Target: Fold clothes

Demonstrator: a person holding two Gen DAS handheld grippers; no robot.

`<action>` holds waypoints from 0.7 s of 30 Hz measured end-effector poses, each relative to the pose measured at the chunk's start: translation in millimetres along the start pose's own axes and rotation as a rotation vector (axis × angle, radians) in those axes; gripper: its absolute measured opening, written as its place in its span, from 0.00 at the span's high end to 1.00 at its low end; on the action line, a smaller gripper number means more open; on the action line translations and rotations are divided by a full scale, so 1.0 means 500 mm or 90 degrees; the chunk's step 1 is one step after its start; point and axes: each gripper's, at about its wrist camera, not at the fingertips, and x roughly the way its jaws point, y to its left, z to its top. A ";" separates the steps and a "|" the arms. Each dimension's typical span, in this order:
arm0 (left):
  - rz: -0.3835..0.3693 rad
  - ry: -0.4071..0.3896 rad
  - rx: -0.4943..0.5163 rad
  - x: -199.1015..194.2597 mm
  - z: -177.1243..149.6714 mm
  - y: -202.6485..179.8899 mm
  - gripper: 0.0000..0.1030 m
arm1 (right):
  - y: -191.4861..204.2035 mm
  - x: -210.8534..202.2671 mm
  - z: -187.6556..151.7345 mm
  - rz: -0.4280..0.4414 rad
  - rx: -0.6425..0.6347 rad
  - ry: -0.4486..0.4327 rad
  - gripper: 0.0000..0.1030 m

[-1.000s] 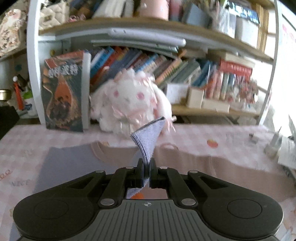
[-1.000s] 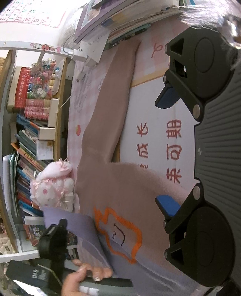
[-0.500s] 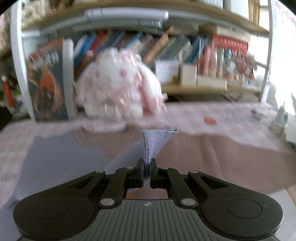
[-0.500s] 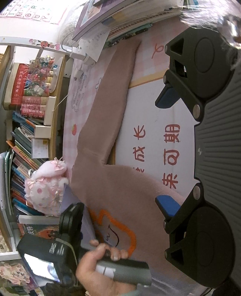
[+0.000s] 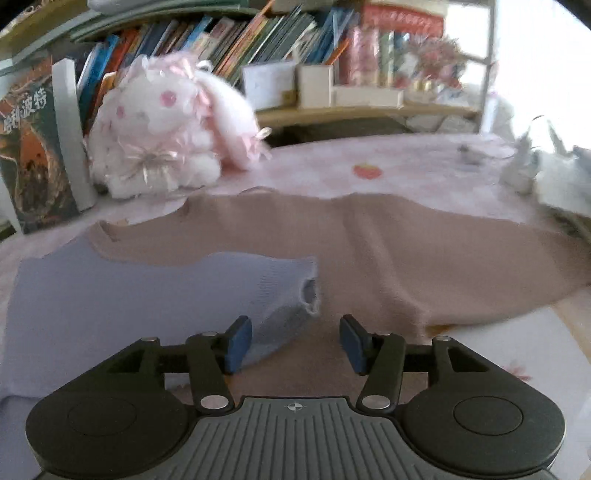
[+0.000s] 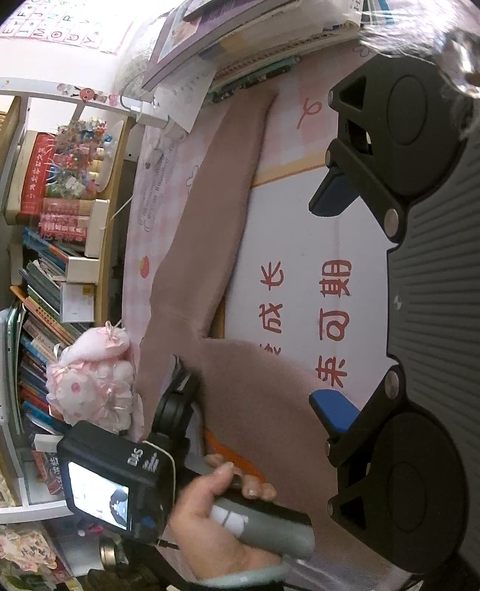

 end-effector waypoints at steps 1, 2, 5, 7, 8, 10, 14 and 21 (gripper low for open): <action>0.000 -0.017 -0.005 -0.023 -0.007 0.009 0.48 | 0.001 0.002 0.002 0.004 0.001 0.001 0.02; 0.006 -0.030 -0.009 -0.045 -0.016 0.020 0.48 | 0.003 0.004 0.003 0.010 0.000 0.001 0.02; 0.055 -0.056 -0.025 -0.117 -0.061 0.078 0.48 | 0.015 0.015 0.008 0.033 -0.006 0.004 0.02; 0.111 -0.046 -0.038 -0.154 -0.099 0.131 0.48 | 0.025 0.025 0.012 0.055 -0.009 0.010 0.02; 0.141 -0.040 -0.045 -0.174 -0.117 0.158 0.48 | 0.031 0.031 0.014 0.066 -0.009 0.014 0.02; 0.205 -0.013 -0.059 -0.223 -0.159 0.215 0.48 | 0.043 0.042 0.017 0.085 -0.009 0.024 0.02; 0.289 0.035 -0.092 -0.285 -0.225 0.313 0.48 | 0.067 0.055 0.015 0.106 0.000 0.042 0.04; 0.279 0.079 -0.135 -0.282 -0.272 0.403 0.48 | 0.109 0.068 -0.003 0.096 0.005 0.091 0.16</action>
